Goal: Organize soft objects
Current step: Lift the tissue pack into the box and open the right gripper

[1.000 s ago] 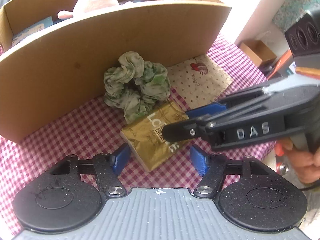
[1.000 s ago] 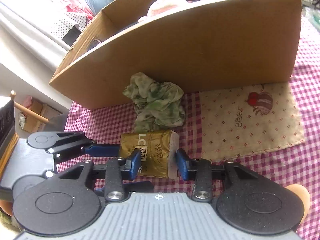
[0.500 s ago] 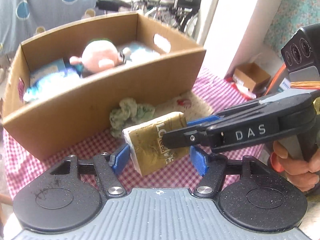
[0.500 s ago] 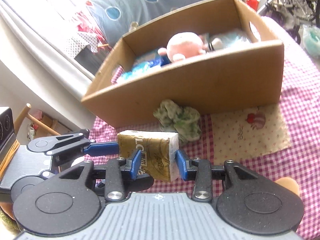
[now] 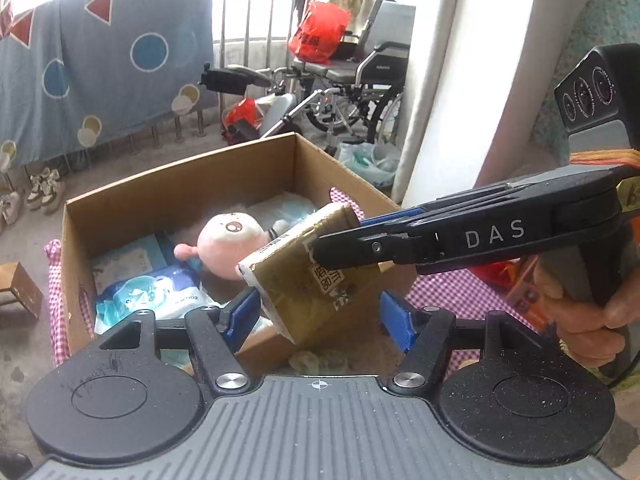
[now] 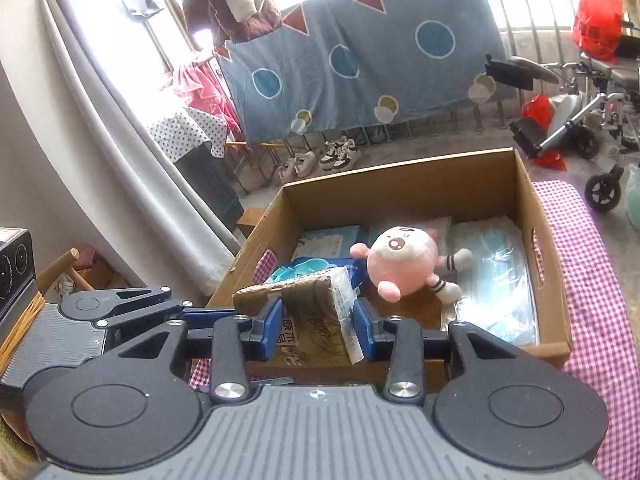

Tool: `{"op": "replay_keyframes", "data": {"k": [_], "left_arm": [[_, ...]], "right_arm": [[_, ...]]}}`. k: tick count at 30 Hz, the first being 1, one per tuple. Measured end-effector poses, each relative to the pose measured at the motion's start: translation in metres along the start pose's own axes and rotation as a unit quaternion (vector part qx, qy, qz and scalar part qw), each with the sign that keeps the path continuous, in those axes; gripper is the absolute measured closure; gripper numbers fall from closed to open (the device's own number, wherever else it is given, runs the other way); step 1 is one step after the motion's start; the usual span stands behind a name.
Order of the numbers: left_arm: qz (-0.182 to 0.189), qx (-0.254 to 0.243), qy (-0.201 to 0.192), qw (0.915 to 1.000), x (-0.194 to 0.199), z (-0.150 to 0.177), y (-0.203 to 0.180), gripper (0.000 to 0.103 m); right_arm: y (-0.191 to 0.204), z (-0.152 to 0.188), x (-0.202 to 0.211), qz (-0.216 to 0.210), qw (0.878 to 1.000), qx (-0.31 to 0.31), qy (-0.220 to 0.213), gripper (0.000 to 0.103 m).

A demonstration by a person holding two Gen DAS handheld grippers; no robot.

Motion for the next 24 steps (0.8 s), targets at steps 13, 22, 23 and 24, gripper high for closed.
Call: {"op": "replay_keyframes", "data": {"k": [13,22,23,24], "left_arm": [[0.117,0.162,0.181,0.9631,-0.13,0.013,0.076,0.037],[0.129,0.182,0.222,0.9492,-0.166,0.023,0.084,0.033],[0.125,0.178,0.219,0.9512,-0.167,0.023,0.084,0.032],[0.122,0.175,0.216,0.9529,-0.165,0.023,0.083,0.03]], "right_arm": [[-0.087,-0.029,-0.137,0.019,0.964,-0.144,0.222,0.061],[-0.119,-0.024,-0.192,0.067,0.934,-0.166,0.309,0.061],[-0.121,-0.024,-0.196,0.071,0.933,-0.165,0.311,0.061],[-0.122,-0.024,-0.2,0.074,0.933,-0.163,0.312,0.061]]}}
Point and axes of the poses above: each gripper's, at about its wrist camera, not at the fingertips, and x roughly against the way its jaws point, y to its left, z to its underside, the point moved 6 cm from there along -x, roughly the way its jaws point, and after that the axes turned 10 degrees about -x, right-handed, at the moved point
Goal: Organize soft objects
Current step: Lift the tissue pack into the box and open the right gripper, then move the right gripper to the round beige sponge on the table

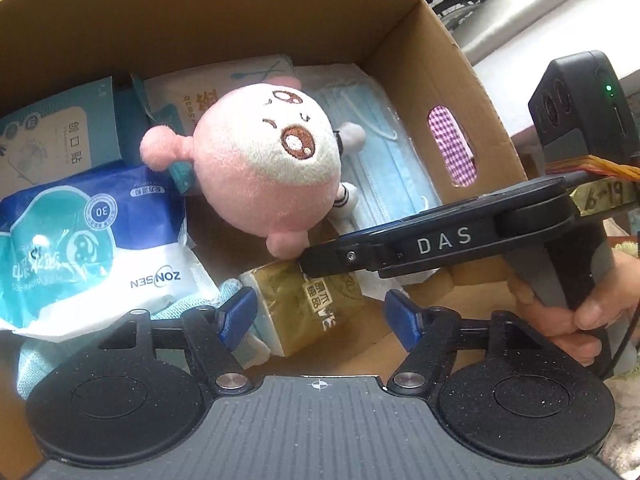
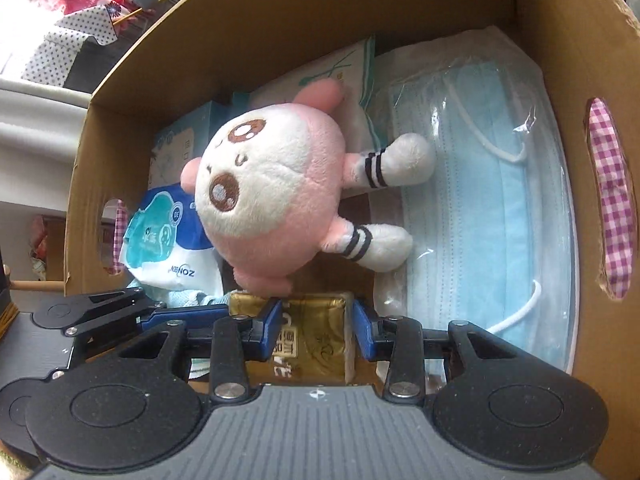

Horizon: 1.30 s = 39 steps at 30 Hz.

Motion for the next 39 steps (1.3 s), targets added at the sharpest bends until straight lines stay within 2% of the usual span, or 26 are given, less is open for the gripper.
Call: {"op": "replay_keyframes", "data": {"k": [8,12,16,19,22,26,29,32,35,39], "left_arm": [[-0.018,-0.017,-0.026,0.9994,0.017,0.002,-0.011,0.02],[-0.032,-0.021,-0.06,0.9975,0.047,0.006,-0.012,0.015],[-0.041,-0.033,-0.108,0.9928,0.091,0.02,-0.02,0.006],[-0.05,-0.046,-0.146,0.9869,0.128,0.035,-0.03,0.002],[-0.051,-0.047,-0.174,0.9824,0.153,0.059,-0.038,0.001],[-0.06,-0.045,-0.194,0.9782,0.177,0.096,-0.047,0.001],[-0.073,-0.05,-0.199,0.976,0.176,0.124,-0.058,0.001],[-0.058,-0.066,-0.185,0.9787,0.154,0.146,-0.077,0.001],[-0.04,-0.105,-0.164,0.98,0.117,0.158,-0.109,0.001],[-0.034,-0.18,-0.136,0.9736,0.063,0.156,-0.156,0.002]], "right_arm": [[-0.003,-0.008,-0.001,0.011,1.0,0.004,-0.01,0.06],[0.0,-0.004,0.022,0.008,0.999,0.014,-0.035,0.058],[0.008,0.005,0.058,-0.012,0.997,0.025,-0.074,0.052],[0.015,0.021,0.089,-0.052,0.993,0.03,-0.106,0.041],[0.02,0.047,0.121,-0.083,0.985,0.046,-0.143,0.036],[0.021,0.089,0.15,-0.107,0.975,0.064,-0.187,0.036],[0.013,0.123,0.165,-0.118,0.966,0.065,-0.22,0.036],[-0.009,0.159,0.172,-0.117,0.959,0.051,-0.254,0.036],[-0.038,0.19,0.169,-0.108,0.955,0.022,-0.276,0.036],[-0.091,0.223,0.152,-0.088,0.951,-0.044,-0.293,0.036]]}}
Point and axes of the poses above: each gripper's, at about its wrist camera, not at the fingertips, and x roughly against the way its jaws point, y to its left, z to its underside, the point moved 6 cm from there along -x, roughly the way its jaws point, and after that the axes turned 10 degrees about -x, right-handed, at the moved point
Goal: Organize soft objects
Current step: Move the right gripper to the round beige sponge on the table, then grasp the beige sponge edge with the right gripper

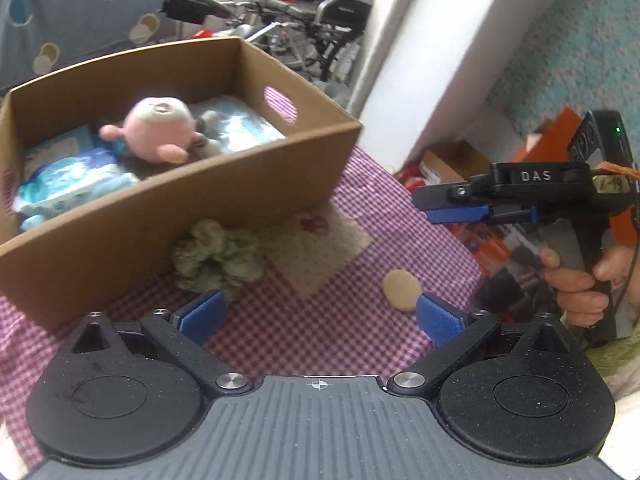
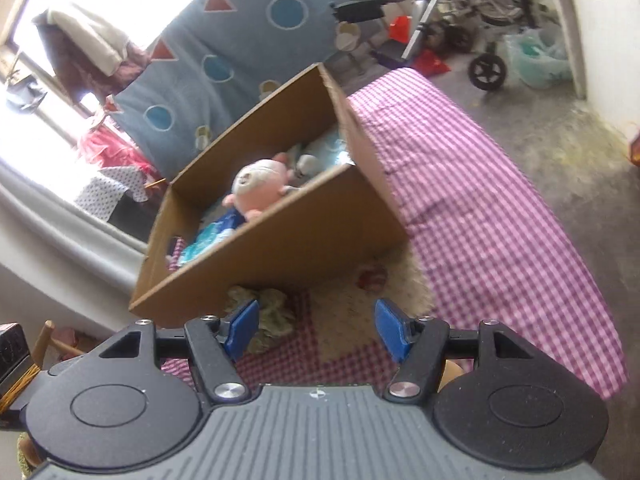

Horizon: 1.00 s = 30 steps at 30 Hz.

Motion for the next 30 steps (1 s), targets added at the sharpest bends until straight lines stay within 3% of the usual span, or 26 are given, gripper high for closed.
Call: {"op": "replay_keyframes", "data": {"k": [4,9,14,20,25,30], "left_arm": [[0.015,-0.091,0.046,0.9946,-0.053,-0.003,-0.044,0.008],[0.027,-0.173,0.072,0.9819,-0.101,-0.004,-0.082,0.02],[0.045,-0.171,0.104,0.9787,-0.136,-0.005,-0.095,0.033],[0.026,-0.185,0.13,0.9737,-0.157,-0.003,-0.103,0.041],[0.006,-0.206,0.116,0.9716,-0.16,-0.006,-0.103,0.051],[0.026,-0.171,0.105,0.9793,-0.157,-0.01,-0.093,0.056]], "right_arm": [[-0.056,0.021,0.006,0.035,0.997,-0.059,-0.02,0.037],[-0.102,0.042,0.004,0.049,0.994,-0.094,-0.017,0.05],[-0.119,0.049,0.002,0.056,0.995,-0.084,-0.01,0.058],[-0.13,0.048,-0.003,0.028,0.994,-0.102,0.017,0.064],[-0.133,0.048,-0.004,0.009,0.994,-0.11,0.023,0.065],[-0.134,0.046,-0.008,-0.002,0.993,-0.117,0.028,0.065]]}}
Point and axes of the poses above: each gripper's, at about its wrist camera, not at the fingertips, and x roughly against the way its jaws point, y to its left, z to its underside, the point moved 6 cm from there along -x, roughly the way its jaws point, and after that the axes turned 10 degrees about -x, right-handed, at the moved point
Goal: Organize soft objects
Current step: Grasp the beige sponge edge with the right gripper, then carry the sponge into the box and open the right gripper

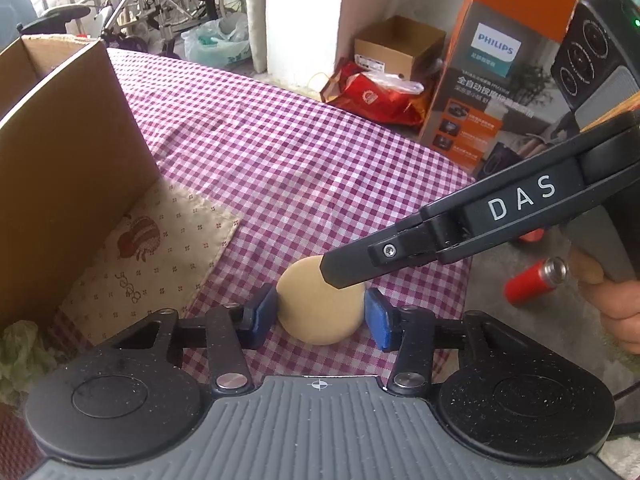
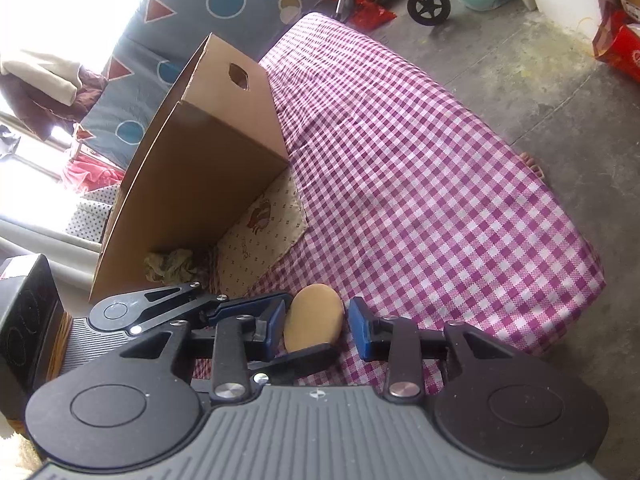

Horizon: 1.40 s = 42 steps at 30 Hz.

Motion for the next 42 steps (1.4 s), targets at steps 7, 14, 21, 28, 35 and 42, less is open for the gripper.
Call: {"op": "replay_keyframes", "data": {"k": [7,14,21,28,35,42], "left_arm": [[0.06,0.067,-0.027,0.9956,0.004,0.004,0.02,0.058],[0.076,0.069,-0.044,0.9938,0.007,0.008,0.024,0.058],[0.08,0.077,-0.053,0.9924,0.014,0.012,0.029,0.058],[0.067,0.083,-0.097,0.9895,0.059,0.011,0.036,0.066],[0.008,0.117,-0.181,0.9765,0.133,0.008,0.072,0.065],[-0.062,0.167,-0.228,0.9572,0.175,0.026,0.119,0.032]], "right_arm": [[-0.005,-0.003,-0.001,-0.013,1.0,-0.018,0.008,0.065],[0.0,-0.005,-0.012,-0.031,0.999,-0.036,0.026,0.067],[0.006,-0.003,-0.022,-0.017,0.999,-0.024,0.026,0.087],[0.042,-0.002,-0.004,-0.043,0.999,0.019,0.003,0.095],[0.134,-0.014,0.012,-0.081,0.986,0.146,-0.015,0.095],[0.237,-0.041,0.0,-0.118,0.959,0.257,-0.016,0.096]]}}
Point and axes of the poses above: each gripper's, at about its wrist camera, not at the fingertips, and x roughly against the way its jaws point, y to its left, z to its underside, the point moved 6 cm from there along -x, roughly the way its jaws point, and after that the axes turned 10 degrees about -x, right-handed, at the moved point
